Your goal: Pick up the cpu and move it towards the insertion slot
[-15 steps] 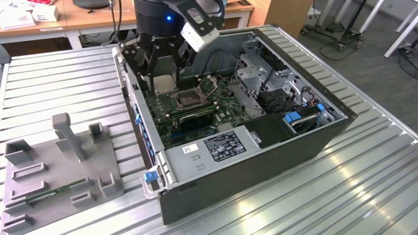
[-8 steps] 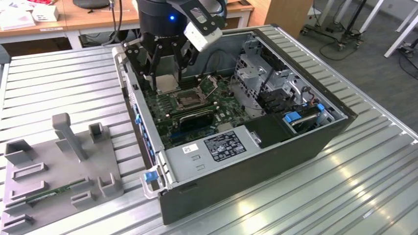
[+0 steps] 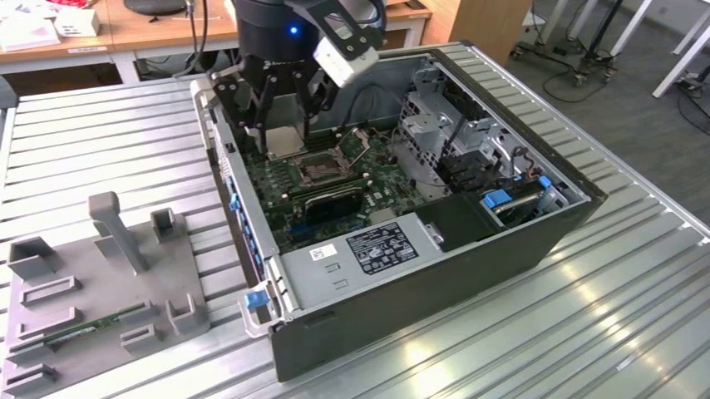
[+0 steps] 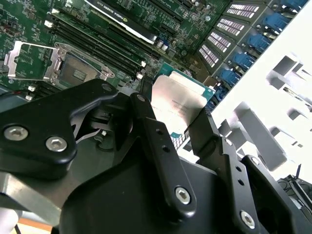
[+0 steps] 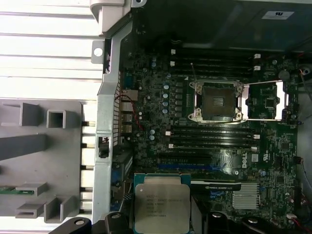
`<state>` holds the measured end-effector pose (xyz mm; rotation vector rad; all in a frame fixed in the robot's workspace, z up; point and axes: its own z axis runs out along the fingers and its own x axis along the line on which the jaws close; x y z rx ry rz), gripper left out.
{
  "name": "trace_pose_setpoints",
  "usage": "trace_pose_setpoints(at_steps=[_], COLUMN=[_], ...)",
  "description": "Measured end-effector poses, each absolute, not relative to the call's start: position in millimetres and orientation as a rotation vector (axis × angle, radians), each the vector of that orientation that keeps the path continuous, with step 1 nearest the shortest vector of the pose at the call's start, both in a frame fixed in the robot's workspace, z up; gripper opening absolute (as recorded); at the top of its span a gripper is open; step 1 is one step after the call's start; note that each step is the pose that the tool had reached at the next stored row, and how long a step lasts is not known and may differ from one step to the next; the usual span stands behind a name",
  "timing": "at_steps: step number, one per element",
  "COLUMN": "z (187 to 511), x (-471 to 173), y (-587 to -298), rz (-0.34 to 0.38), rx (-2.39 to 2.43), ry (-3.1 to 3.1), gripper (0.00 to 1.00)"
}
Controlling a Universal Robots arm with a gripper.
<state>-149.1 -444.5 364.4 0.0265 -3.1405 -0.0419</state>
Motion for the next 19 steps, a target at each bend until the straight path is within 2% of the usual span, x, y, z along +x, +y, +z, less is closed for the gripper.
trace_pose_setpoints(at_steps=[19], z=[364.4], x=[-128.6], y=[-444.5], rz=[-0.042], rx=[0.026], ry=[-3.14], gripper=[0.55])
